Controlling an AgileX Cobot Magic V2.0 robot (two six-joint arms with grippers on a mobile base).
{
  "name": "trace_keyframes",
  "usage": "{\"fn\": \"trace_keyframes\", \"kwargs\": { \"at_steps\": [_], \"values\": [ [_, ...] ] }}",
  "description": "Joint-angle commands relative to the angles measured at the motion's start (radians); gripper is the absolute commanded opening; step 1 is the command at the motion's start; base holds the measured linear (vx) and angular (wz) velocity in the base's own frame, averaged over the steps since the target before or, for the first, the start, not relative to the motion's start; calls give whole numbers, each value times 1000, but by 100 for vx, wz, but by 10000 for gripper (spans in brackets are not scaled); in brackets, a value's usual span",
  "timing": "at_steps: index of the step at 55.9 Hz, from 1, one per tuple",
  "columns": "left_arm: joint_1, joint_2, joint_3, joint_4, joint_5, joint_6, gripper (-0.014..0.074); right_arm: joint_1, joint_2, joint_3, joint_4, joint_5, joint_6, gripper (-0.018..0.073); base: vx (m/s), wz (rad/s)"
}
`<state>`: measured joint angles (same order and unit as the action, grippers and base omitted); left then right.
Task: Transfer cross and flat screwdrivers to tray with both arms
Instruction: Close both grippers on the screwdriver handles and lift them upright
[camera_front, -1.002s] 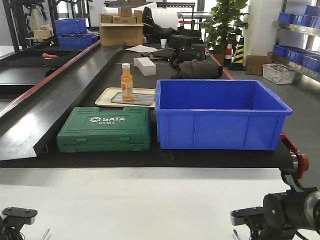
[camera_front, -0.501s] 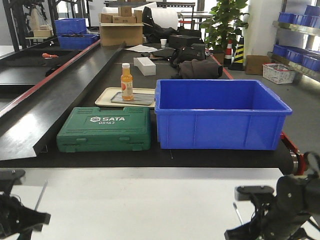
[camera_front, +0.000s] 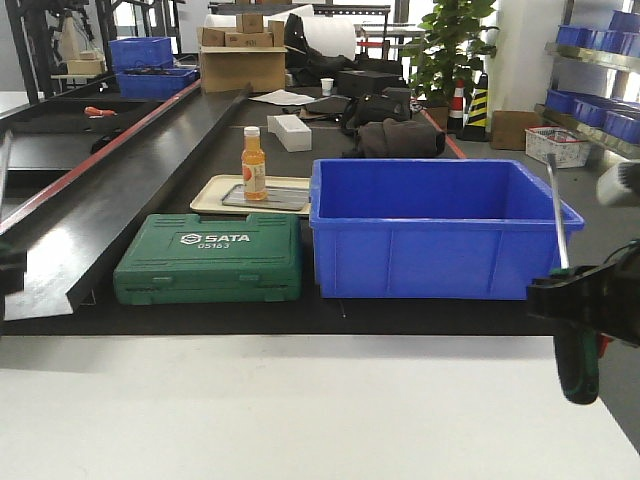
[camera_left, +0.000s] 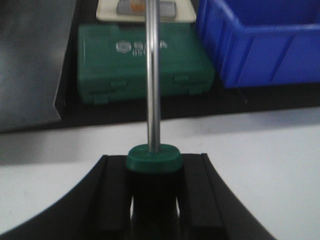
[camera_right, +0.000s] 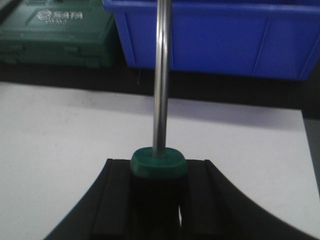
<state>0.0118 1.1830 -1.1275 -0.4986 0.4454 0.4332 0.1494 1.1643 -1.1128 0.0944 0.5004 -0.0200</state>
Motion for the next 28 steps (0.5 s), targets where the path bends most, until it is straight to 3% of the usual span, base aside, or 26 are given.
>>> {"fn": "trace_keyframes", "kwargs": {
  "at_steps": [1,6,28],
  "values": [
    [-5,-35,-98,-31,-20,1,0,0,-60,-27,-10,-88,-20,-8,0,0],
    [-5,-33,-127,-31,33,0,0,-1,-81,-27,-10,-92,-28,-8,0,0],
    [-4,-32,-127,-31,45,-1,0,-1,-84,-27,-7,-90,-62,-8,0,0]
  ]
}}
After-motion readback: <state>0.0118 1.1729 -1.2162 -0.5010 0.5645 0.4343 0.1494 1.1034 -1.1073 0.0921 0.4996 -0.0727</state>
